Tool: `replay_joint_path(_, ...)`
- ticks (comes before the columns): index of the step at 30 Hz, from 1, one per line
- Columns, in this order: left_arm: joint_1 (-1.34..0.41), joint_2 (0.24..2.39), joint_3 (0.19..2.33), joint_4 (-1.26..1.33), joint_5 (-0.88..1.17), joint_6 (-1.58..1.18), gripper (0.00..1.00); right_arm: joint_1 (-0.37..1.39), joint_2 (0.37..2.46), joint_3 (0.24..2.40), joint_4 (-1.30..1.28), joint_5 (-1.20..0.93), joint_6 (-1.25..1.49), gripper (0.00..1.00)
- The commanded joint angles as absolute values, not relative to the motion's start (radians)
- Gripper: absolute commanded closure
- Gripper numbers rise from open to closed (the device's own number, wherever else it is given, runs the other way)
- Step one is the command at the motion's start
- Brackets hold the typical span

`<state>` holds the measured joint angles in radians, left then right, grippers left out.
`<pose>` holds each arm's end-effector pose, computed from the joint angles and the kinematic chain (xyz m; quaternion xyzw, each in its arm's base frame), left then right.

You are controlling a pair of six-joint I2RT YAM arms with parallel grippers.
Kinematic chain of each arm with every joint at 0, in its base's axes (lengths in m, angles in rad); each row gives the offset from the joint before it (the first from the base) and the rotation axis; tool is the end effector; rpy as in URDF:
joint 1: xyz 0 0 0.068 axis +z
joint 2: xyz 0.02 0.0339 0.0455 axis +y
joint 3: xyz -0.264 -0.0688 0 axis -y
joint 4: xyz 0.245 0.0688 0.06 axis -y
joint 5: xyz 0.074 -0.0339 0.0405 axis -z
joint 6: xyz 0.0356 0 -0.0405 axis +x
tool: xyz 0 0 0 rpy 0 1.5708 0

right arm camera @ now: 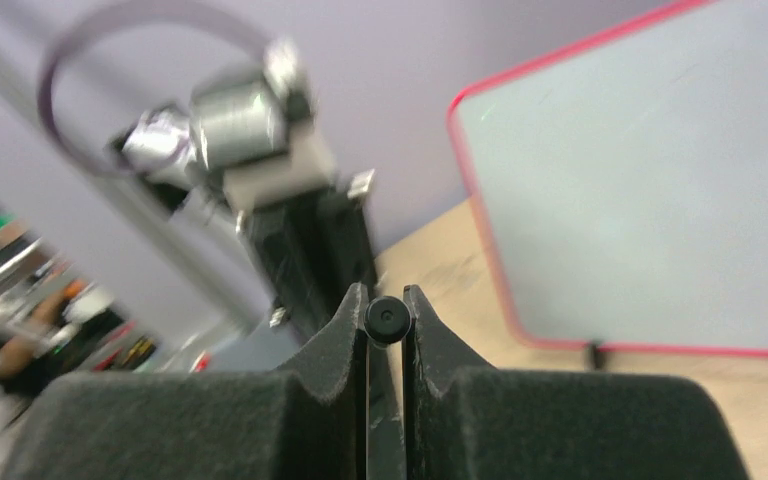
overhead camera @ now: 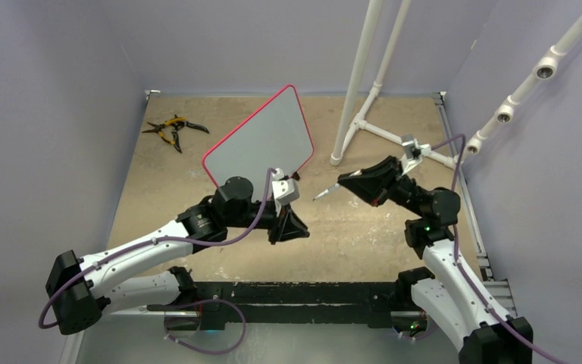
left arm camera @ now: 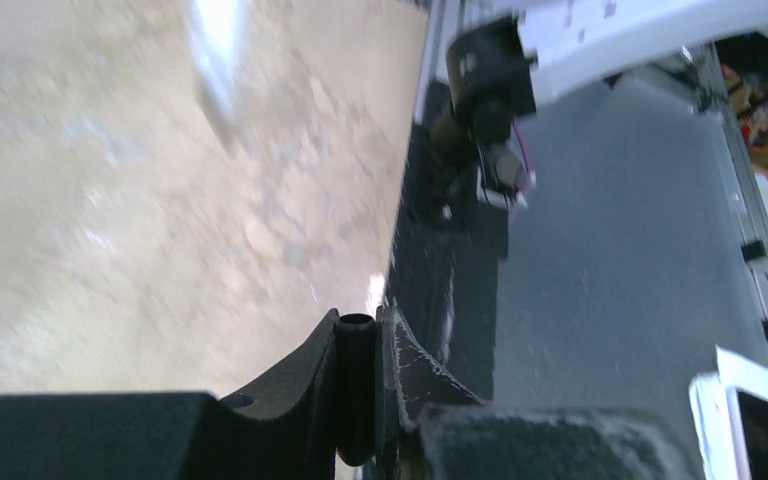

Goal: Write a sentence on the whiteboard
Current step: Open the whiteboard marker at the center of the board, then place the pen cap at the center of the board.

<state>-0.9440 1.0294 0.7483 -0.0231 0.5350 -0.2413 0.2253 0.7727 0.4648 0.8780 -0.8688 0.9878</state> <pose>0.1236 -0.2016 0.2981 0.4144 0.6761 -0.4955 0.3544 0.1541 0.0632 0.3331 -0.1808 0.5413 0.6196 0.5389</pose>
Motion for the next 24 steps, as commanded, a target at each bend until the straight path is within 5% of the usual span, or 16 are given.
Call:
replay_joint_path(1, -0.950, 1.006, 0.700, -0.128, 0.567, -0.199, 1.00, 0.184, 0.737, 0.584, 0.854, -0.836, 0.950, 1.00)
replay_joint_path(11, -0.950, 1.031, 0.722, -0.083, 0.385, -0.228, 1.00, 0.184, 0.655, 0.790, 0.246, -0.554, 0.499, 1.00)
replay_joint_path(24, -1.001, 1.369, 0.798, 0.124, -0.010, -0.376, 1.00, 0.186, 0.529, 0.592, 0.248, -0.385, 0.461, 1.00)
